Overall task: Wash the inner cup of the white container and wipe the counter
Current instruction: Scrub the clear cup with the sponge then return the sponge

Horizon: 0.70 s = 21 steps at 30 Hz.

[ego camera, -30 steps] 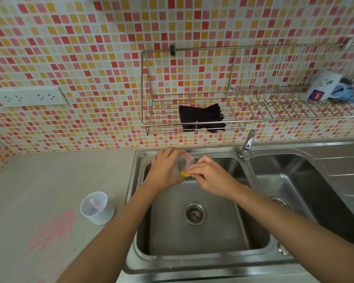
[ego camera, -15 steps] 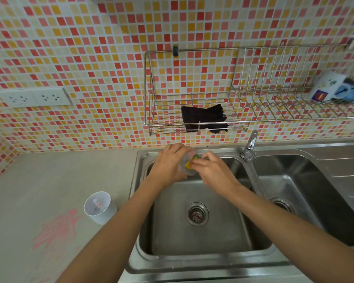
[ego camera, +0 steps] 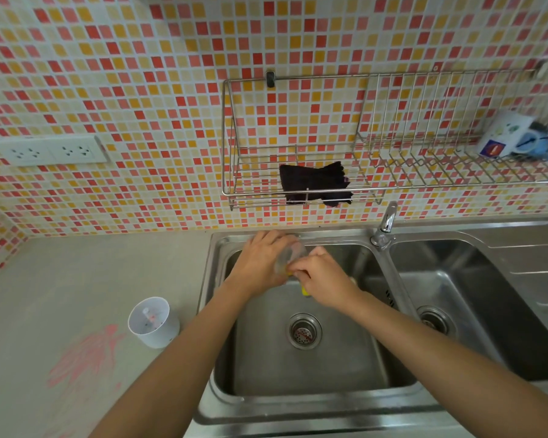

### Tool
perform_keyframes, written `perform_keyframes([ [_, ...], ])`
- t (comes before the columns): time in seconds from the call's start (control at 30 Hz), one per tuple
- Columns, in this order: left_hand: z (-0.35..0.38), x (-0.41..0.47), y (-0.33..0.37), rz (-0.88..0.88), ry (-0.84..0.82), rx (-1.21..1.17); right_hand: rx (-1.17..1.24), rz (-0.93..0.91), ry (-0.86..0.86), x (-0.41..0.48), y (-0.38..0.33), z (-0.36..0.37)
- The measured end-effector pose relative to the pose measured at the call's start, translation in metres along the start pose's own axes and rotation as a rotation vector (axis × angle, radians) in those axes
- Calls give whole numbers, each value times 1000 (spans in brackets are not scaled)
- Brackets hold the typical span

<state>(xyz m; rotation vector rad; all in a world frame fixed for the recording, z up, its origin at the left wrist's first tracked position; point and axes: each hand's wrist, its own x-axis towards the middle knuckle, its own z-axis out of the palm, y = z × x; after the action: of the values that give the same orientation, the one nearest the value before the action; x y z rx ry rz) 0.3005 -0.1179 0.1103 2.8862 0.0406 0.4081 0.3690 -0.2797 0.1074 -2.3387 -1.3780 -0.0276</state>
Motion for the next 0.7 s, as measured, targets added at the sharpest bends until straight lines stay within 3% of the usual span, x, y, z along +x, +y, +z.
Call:
perform_keyframes([
  [0.1, 5, -3, -1, 0, 4, -2, -85, -27, -67, 2, 1, -2],
  [0.23, 2, 8, 1, 23, -11, 23, -302, -77, 82, -1, -3, -2],
  [0.4, 4, 4, 1, 9, -24, 11, 0, 47, -84, 3, 0, 0],
  [0.57, 1, 9, 3, 34, -20, -14, -217, -70, 38, 3, 6, -6],
  [0.63, 0, 11, 3, 37, -34, -26, -109, -42, 70, 1, 4, -10],
  [0.7, 2, 7, -1, 22, -33, -40, -7, -34, -29, 0, 9, -10],
])
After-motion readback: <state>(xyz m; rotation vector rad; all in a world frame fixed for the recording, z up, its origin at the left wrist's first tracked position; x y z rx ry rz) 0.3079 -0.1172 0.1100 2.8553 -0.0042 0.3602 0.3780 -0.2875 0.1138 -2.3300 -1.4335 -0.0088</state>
